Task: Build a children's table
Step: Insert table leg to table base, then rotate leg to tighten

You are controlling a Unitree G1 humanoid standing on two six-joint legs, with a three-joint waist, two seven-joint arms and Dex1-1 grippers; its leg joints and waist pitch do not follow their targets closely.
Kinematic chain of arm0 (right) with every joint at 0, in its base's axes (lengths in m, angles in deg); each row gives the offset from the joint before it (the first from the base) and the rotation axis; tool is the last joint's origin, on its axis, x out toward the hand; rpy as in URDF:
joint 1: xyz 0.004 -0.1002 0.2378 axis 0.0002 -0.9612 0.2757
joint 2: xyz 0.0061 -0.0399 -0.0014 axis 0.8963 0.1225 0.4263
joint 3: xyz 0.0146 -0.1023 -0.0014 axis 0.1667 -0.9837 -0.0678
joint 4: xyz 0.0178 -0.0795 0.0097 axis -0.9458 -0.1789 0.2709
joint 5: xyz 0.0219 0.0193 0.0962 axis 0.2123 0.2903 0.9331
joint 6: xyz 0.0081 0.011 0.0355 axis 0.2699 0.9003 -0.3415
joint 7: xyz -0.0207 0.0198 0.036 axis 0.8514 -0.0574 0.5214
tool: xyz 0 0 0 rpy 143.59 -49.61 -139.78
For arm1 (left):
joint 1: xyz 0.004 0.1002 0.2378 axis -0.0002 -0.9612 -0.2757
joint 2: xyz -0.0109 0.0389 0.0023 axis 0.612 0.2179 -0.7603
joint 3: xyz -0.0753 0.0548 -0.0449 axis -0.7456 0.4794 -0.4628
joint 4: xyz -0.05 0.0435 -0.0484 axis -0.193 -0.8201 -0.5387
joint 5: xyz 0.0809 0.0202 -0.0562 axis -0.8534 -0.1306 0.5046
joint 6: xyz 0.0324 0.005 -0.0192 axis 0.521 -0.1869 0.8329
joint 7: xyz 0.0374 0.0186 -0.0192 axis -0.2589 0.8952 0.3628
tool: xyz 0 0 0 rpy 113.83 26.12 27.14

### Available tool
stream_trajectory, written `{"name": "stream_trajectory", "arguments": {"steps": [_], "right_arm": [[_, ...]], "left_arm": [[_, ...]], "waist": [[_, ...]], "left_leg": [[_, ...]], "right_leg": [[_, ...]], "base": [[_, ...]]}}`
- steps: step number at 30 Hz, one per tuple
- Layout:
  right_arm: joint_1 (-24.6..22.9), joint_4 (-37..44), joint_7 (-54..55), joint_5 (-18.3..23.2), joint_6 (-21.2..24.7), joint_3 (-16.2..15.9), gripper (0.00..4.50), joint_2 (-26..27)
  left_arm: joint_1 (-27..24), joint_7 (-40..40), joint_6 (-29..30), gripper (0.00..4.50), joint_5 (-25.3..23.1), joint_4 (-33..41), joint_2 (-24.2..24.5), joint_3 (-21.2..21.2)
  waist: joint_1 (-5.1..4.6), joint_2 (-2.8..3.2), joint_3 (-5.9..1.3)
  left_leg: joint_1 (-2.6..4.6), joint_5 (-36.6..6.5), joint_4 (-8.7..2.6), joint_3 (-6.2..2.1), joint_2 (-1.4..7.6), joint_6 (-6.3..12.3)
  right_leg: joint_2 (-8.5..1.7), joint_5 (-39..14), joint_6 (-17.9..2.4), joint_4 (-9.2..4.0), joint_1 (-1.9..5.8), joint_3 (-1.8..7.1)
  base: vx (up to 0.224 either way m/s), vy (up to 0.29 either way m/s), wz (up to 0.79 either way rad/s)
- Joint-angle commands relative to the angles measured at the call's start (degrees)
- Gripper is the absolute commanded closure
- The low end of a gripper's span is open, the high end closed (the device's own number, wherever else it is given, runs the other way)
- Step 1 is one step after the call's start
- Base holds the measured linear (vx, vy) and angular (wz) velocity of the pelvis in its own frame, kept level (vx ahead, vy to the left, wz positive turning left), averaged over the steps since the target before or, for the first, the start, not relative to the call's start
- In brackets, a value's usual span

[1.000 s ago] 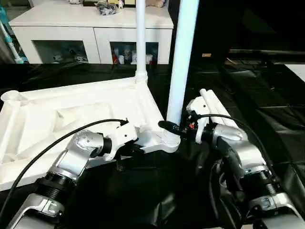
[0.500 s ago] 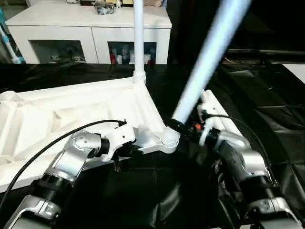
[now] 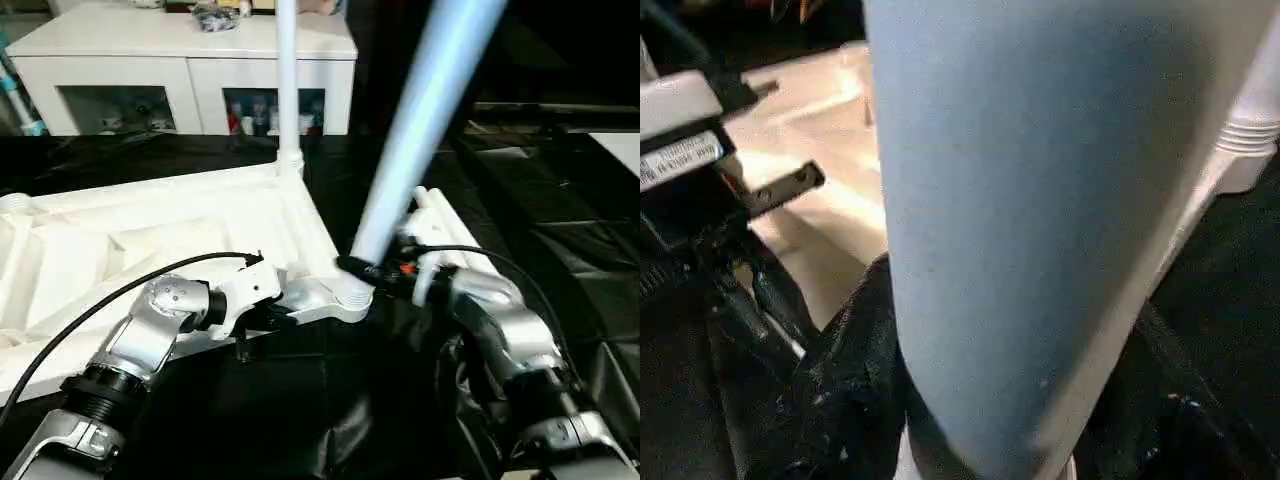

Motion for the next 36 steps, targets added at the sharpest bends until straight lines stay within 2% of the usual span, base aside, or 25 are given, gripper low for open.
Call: {"name": "stream_trajectory", "arguments": {"steps": [1,5,6,8,10,12,15,17,20,21,24,25,26,28,30,33,35,36], "right_arm": [[-3.05,-5.86,-0.87,-3.76,4.00,-4.25,2.66,-0.37],[-2.69,-7.07,-2.13,-4.74,5.14,-6.12,2.66,-0.84],[-2.51,-8.29,-2.09,-5.16,5.19,-6.56,2.66,-0.83],[-2.21,-10.00,-1.29,-5.10,4.85,-5.55,2.66,-0.23],[-1.83,-11.71,-0.17,-4.81,4.57,-4.17,2.66,0.29],[-1.27,-13.48,1.09,-4.61,4.09,-3.11,2.66,0.62],[-0.32,-16.08,3.72,-4.60,3.16,-1.49,2.66,1.20],[-0.19,-16.49,2.94,-5.09,1.40,-1.86,2.66,1.09],[-0.25,-15.90,0.56,-5.00,-0.57,-2.44,2.66,1.03],[-0.29,-15.55,-0.16,-4.92,-0.89,-2.63,2.66,0.98],[-0.41,-14.87,-3.92,-5.00,-2.50,-3.70,2.66,0.40],[-0.47,-14.61,-5.68,-4.98,-2.95,-4.07,2.66,0.05],[-0.49,-14.50,-6.46,-4.96,-3.10,-4.22,2.66,-0.10],[-0.48,-14.32,-7.93,-5.02,-3.50,-4.67,2.66,-0.66],[-0.45,-14.15,-9.30,-5.28,-4.25,-5.23,2.66,-1.44],[-0.17,-14.66,-10.02,-5.38,-4.79,-5.28,2.66,-1.97],[-0.04,-14.81,-10.32,-5.33,-4.91,-5.20,2.66,-2.15],[0.05,-14.93,-10.55,-5.34,-5.03,-5.09,2.66,-2.22]], "left_arm": [[-0.35,1.38,-1.12,4.50,-0.52,-0.02,-0.09,2.14],[-0.59,1.37,-1.04,4.50,-0.43,0.23,-0.03,2.31],[-0.72,1.28,-1.07,4.50,-0.38,0.32,0.06,2.43],[-0.86,1.23,-0.95,4.50,-0.27,0.53,0.17,2.46],[-0.93,1.36,-0.97,4.50,-0.15,0.59,0.27,2.43],[-0.94,1.61,-1.28,4.50,0.12,0.45,0.21,2.32],[-0.85,1.98,-1.76,4.50,0.45,0.23,0.18,2.13],[-0.66,2.82,-1.90,4.50,0.61,0.10,0.40,2.28],[-0.47,4.22,-2.12,4.50,0.93,0.06,0.87,2.53],[-0.44,4.77,-2.31,4.50,0.99,0.10,1.14,2.66],[-0.34,7.26,-2.61,4.50,1.45,0.40,2.24,3.22],[-0.34,8.59,-2.54,4.50,1.79,0.76,2.70,3.53],[-0.34,9.15,-2.46,4.50,1.93,0.92,2.90,3.66],[-0.25,10.19,-3.05,4.50,2.08,1.11,3.29,3.94],[0.00,10.71,-3.42,4.50,2.18,1.17,3.48,4.00],[0.41,11.84,-3.58,4.50,2.56,1.15,3.67,4.13],[0.66,12.35,-3.69,4.50,2.58,0.98,3.75,4.29],[0.82,12.69,-3.78,4.50,2.61,0.84,3.83,4.40]], "waist": [[-0.02,0.58,-1.51],[-0.08,0.32,-1.56],[-0.13,0.05,-1.56],[-0.11,0.17,-1.48],[-0.21,0.11,-1.12],[-0.26,0.03,-1.17],[-0.42,0.18,-1.01],[-0.40,0.20,-1.00],[-0.56,0.31,-1.16],[-0.48,0.45,-1.25],[-0.40,0.36,-1.42],[-0.40,0.36,-1.42],[-0.32,0.32,-1.48],[-0.24,0.28,-1.82],[-0.15,0.33,-1.84],[0.00,0.33,-1.74],[-0.02,0.34,-1.62],[-0.04,0.59,-1.57]], "left_leg": [[1.62,-20.65,-4.67,-2.01,3.71,-1.30],[1.62,-20.98,-4.74,-2.02,3.68,-1.49],[1.62,-20.98,-4.70,-1.92,3.63,-1.28],[1.68,-21.41,-4.76,-1.97,3.62,-1.32],[1.98,-24.76,-4.99,-2.08,3.60,-2.16],[2.17,-25.89,-5.19,-2.33,3.63,-2.72],[2.26,-27.44,-5.36,-2.47,3.65,-3.36],[2.50,-29.14,-5.43,-2.64,3.71,-3.88],[2.31,-29.05,-5.66,-2.76,3.74,-4.06],[2.40,-28.74,-5.64,-2.66,3.72,-3.96],[2.39,-26.70,-5.48,-2.30,3.68,-3.18],[2.39,-26.70,-5.48,-2.30,3.68,-3.18],[2.33,-25.40,-5.38,-2.16,3.63,-2.49],[1.94,-19.83,-5.12,-2.01,3.67,-1.09],[1.88,-17.05,-4.79,-1.74,3.61,0.02],[1.93,-17.37,-4.80,-1.63,3.64,0.31],[2.03,-18.95,-4.96,-1.70,3.74,-0.21],[2.17,-20.18,-5.09,-1.75,3.80,-0.77]], "right_leg": [[-3.73,-10.18,-10.90,-5.12,0.49,2.72],[-3.65,-9.31,-10.63,-5.10,0.49,2.73],[-3.73,-9.51,-10.66,-5.21,0.45,2.79],[-3.78,-10.52,-10.62,-5.30,0.37,2.81],[-3.90,-15.95,-9.82,-5.87,0.09,2.91],[-4.09,-19.14,-8.92,-6.18,0.07,2.97],[-4.00,-20.41,-8.72,-6.31,-0.17,3.00],[-4.07,-22.30,-8.11,-6.51,-0.34,2.99],[-3.85,-19.83,-8.22,-6.35,-0.15,2.91],[-3.76,-18.08,-8.58,-6.26,-0.17,2.91],[-3.55,-12.90,-10.03,-5.88,0.00,2.94],[-3.55,-12.90,-10.03,-5.88,0.00,2.94],[-3.59,-11.50,-10.41,-5.81,0.17,2.94],[-3.36,-4.33,-11.64,-5.05,0.79,2.73],[-3.17,0.32,-12.68,-4.71,0.94,2.58],[-3.36,-0.81,-13.37,-4.78,1.08,2.48],[-3.43,-3.97,-13.11,-5.00,1.00,2.50],[-3.43,-5.66,-12.88,-5.17,0.88,2.55]], "base": [[0.000,0.000,0.00],[0.000,0.000,0.00],[0.000,0.000,0.00],[0.000,0.000,0.00],[0.000,0.000,0.00],[0.000,0.000,0.00],[0.000,0.000,0.00],[0.000,0.000,0.00],[0.000,0.000,0.00],[0.000,0.000,0.00],[0.000,0.000,0.00],[0.000,0.000,0.00],[0.000,0.000,0.00],[0.030,-0.007,-0.01],[0.000,0.000,0.00],[0.000,0.000,0.00],[0.000,0.000,0.00],[0.000,0.000,0.00]]}}
